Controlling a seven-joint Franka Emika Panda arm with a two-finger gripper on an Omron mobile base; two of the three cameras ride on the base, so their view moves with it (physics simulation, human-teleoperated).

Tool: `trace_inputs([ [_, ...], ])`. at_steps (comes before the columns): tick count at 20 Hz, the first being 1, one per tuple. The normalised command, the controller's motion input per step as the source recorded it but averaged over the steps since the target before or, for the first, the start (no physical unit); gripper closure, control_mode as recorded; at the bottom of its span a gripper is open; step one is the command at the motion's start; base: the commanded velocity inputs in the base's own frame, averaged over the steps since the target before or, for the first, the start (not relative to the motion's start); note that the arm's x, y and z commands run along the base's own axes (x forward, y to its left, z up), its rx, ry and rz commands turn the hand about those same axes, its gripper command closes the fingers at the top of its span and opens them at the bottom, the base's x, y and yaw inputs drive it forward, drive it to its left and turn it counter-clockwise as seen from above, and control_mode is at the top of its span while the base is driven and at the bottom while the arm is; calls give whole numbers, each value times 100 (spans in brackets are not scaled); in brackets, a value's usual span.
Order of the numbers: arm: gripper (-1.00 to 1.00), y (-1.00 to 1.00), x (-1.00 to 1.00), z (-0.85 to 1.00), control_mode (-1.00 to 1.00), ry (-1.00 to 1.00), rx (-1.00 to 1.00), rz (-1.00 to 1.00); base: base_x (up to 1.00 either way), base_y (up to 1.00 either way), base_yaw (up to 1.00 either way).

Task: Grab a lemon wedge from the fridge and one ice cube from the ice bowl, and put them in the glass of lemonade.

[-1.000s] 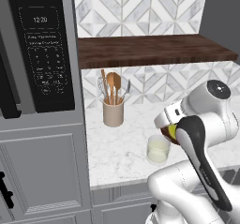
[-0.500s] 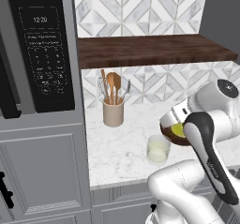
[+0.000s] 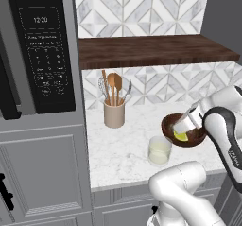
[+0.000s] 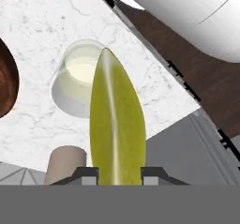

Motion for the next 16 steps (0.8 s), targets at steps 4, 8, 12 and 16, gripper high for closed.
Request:
trace_inputs([
  [4, 100, 0, 25, -47, -100, -12, 10, 32, 0, 0, 0],
  [8, 100, 3, 18, -21, -100, -9, 10, 20, 0, 0, 0],
  [12, 100, 0, 27, -16, -100, -17, 6, 18, 0, 0, 0],
  [16, 100, 0, 30, -25, -100, -22, 1, 18, 0, 0, 0],
])
